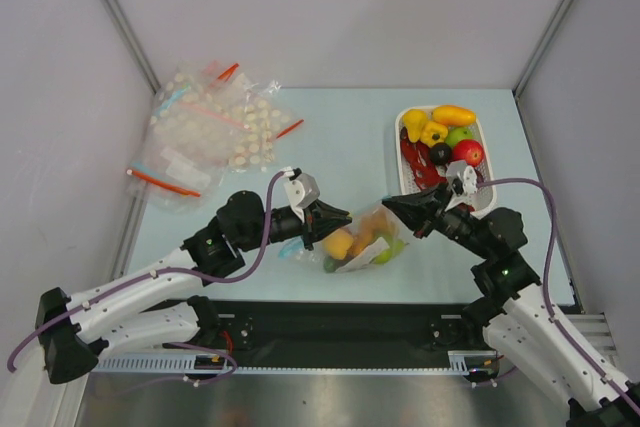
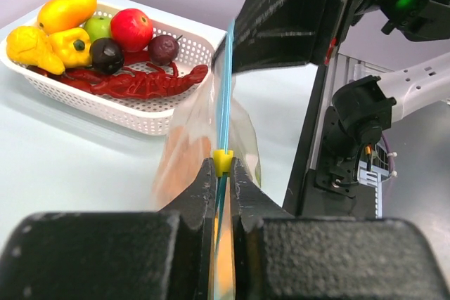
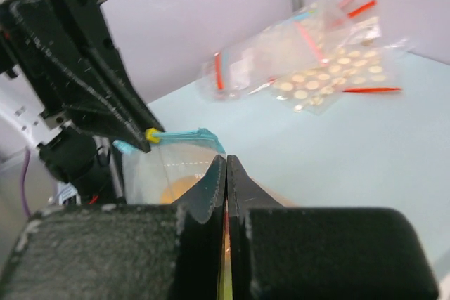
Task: Place the food in the zip-top bag and seal the zipper
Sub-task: Zip the zipper food storage bag at the center of the board.
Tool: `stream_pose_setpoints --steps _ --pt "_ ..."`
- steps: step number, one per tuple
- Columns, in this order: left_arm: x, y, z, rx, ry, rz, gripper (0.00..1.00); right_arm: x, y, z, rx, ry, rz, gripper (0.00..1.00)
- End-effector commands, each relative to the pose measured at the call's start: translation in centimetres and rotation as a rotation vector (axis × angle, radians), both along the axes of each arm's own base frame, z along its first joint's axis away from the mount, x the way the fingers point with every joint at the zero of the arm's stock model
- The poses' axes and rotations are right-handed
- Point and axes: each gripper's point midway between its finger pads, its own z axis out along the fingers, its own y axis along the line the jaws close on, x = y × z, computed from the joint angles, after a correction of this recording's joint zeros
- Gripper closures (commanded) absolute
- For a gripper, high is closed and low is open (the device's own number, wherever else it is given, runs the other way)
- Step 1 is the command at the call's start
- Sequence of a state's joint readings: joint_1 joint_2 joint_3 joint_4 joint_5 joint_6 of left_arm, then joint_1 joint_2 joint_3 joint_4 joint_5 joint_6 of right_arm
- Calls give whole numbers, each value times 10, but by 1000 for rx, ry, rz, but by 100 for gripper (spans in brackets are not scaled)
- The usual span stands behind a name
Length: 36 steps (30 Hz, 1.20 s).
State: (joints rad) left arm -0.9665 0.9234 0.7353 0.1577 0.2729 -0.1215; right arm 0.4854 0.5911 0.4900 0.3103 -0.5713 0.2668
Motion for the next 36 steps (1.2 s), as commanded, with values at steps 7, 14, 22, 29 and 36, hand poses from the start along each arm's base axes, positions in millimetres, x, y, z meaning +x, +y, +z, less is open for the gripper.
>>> stream_pose_setpoints --steps 7,14,22,29,36 --pt "-1 2 15 -13 -24 -3 100 71 -87 10 140 86 -614 100" --pt "0 1 14 -10 -20 1 100 89 -151 -14 216 211 -936 100" --pt "2 1 13 -4 -19 9 99 91 -197 -36 279 304 -1157 100" --pt "4 2 11 1 -15 20 100 90 -209 -42 300 308 -1222 100" --pt "17 5 7 22 5 95 100 91 -202 -39 291 296 -1176 100"
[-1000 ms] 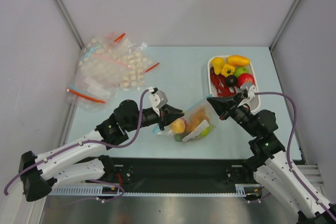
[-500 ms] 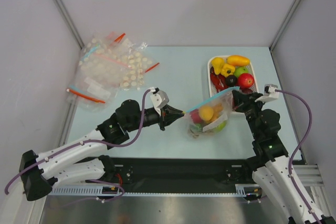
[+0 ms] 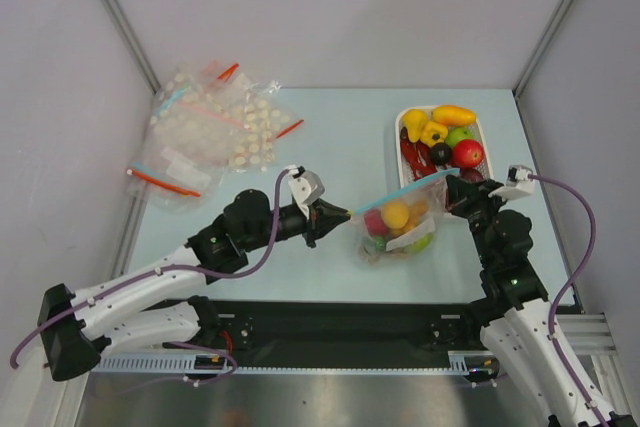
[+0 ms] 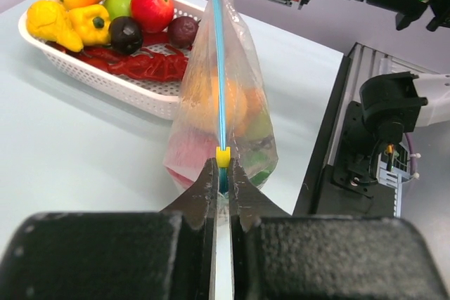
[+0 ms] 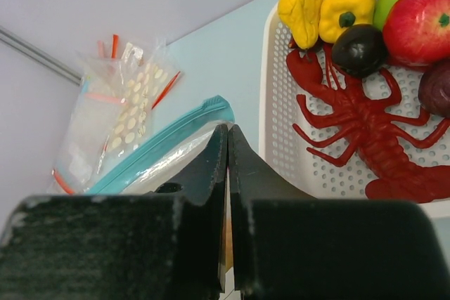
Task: Place the food in the zip-top bag and seal the zipper
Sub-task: Zip the zipper food storage bag at the center of the board, then place the zipper food storage bag at the center of the board.
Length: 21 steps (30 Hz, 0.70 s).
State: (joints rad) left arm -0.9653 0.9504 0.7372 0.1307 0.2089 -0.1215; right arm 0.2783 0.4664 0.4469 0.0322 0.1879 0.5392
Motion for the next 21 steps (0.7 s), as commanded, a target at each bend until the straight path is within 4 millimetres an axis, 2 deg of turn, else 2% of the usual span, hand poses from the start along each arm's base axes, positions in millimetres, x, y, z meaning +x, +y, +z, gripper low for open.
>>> stream_pose_setpoints --steps 1,5,8,9,10,12,13,14,15,16,18,20,21 --pt "7 5 21 -19 -19 48 100 6 -50 6 -21 -28 -254 100" --pt "19 9 18 -9 -5 119 97 5 -52 5 -17 -25 -266 100" --pt "23 9 17 -6 5 146 89 3 -60 3 -7 -16 -311 100" --pt "25 8 16 -4 8 149 67 3 -62 1 12 -12 -328 100" --pt "27 7 13 3 18 157 54 3 -65 0 18 -7 -346 100" --pt "35 10 11 19 31 208 35 3 -75 -6 56 17 -411 100" --pt "35 10 11 23 35 209 32 3 -78 -7 81 23 -437 95" --pt "40 15 9 33 39 250 29 3 -84 -22 74 86 -485 85" --pt "46 20 10 30 36 292 21 5 -84 -25 80 103 -492 48" --pt "48 24 10 26 40 318 18 8 -83 -23 83 110 -493 29" --pt "52 36 13 7 28 375 6 11 -83 -29 59 158 -497 4" --pt "52 44 12 -8 26 409 2 10 -84 -23 50 155 -501 0" --pt "55 54 21 -47 16 453 0 8 -85 -19 58 138 -501 0"
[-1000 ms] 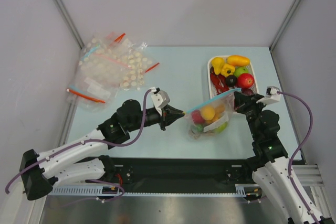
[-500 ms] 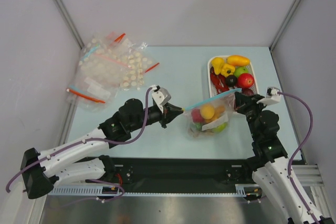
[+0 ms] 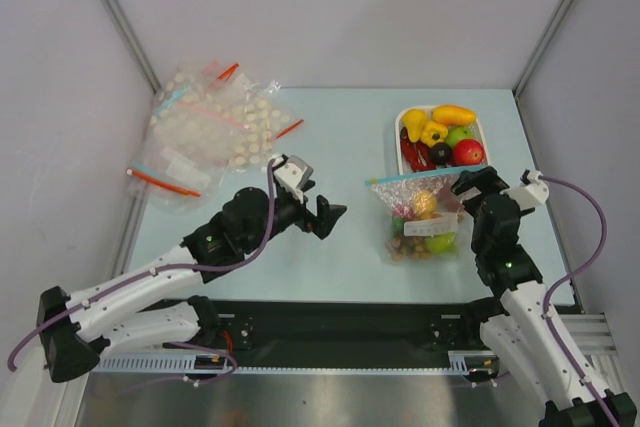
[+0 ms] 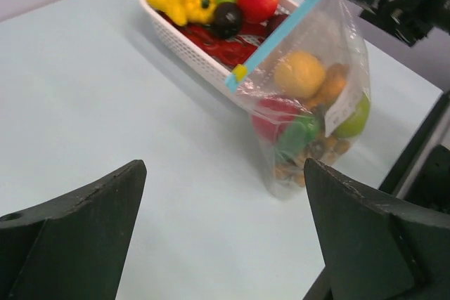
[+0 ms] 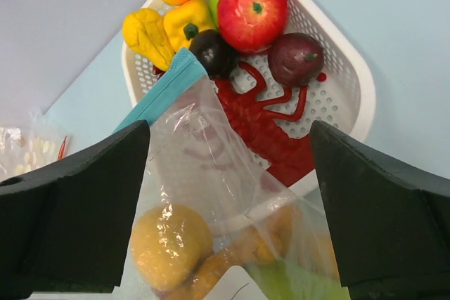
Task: Place the food in the zip-top bag and seal the zipper
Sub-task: Place the zipper food storage bag at the center of the board, then reset both arms
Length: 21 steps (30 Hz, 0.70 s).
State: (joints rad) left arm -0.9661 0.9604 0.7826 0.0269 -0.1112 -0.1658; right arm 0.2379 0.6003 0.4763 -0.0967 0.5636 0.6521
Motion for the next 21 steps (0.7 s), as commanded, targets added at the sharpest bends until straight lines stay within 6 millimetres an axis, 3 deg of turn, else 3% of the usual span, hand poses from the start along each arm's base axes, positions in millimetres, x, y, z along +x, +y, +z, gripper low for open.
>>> stream_pose_setpoints --steps 1,6,7,8,10,17,21 --pt "11 30 28 -99 -49 161 0 -6 -14 29 16 -76 -79 0" --pt "28 78 20 -97 -22 429 0 -32 -37 54 80 -179 -202 0" --pt "35 95 21 -97 -24 532 0 -43 -44 49 100 -149 -246 0" --pt "36 103 23 -105 -23 569 0 -51 -52 66 124 -190 -290 0" --pt "35 118 30 -147 -30 629 0 -58 -57 70 119 -178 -314 0" --pt "22 143 40 -319 -80 655 0 -65 -61 78 160 -205 -343 0" --pt "19 144 42 -351 -89 635 0 -67 -61 79 166 -213 -346 0"
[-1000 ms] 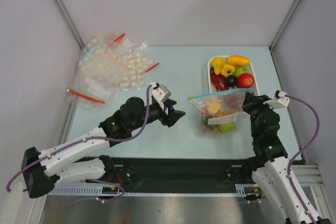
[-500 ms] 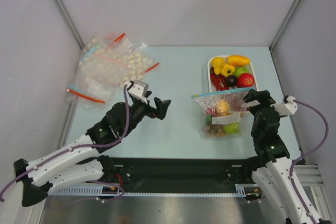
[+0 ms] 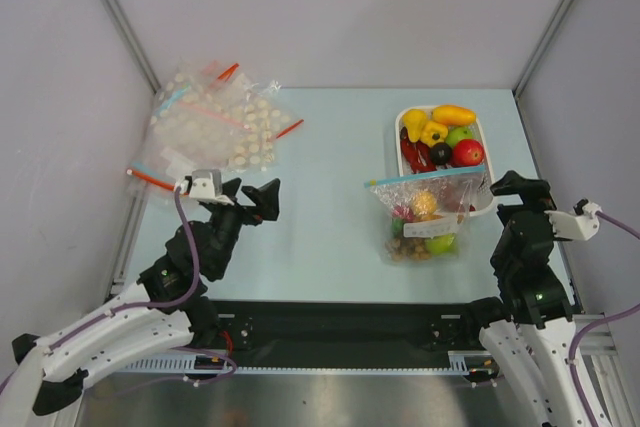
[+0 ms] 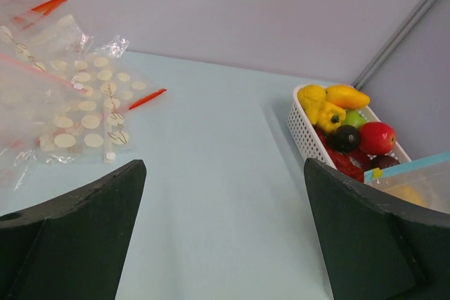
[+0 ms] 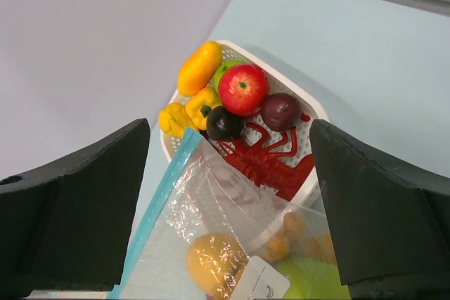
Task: Place the food in the zip-top bag and seal the zipper
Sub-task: Reset both arms
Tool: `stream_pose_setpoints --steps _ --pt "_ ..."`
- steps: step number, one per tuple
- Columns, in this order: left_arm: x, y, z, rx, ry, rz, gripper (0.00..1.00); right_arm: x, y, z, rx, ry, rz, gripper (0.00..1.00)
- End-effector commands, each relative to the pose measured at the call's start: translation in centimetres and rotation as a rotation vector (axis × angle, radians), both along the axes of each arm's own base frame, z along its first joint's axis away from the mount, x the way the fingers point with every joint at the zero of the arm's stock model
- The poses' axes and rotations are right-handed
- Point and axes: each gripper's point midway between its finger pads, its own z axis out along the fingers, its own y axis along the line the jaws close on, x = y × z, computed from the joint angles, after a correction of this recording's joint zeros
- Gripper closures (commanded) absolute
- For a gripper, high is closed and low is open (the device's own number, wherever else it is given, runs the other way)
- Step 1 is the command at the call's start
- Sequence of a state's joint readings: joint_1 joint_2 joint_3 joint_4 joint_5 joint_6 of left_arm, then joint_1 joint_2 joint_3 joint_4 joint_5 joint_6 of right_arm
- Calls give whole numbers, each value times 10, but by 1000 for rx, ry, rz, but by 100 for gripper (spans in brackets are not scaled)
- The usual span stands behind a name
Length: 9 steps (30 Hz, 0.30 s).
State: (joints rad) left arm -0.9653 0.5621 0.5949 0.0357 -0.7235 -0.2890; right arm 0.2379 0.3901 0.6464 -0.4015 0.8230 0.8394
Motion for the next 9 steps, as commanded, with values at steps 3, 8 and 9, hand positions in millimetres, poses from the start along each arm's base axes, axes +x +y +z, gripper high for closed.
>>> stream_pose_setpoints --steps 3,8,9 --pt "2 -1 12 -64 -32 3 0 -10 -12 11 28 -49 -72 0" --pt "4 -14 10 -27 -23 -36 0 -16 -20 7 64 -40 -140 0" --pt "4 -21 9 -14 -21 -66 0 -18 -22 6 55 -28 -147 0"
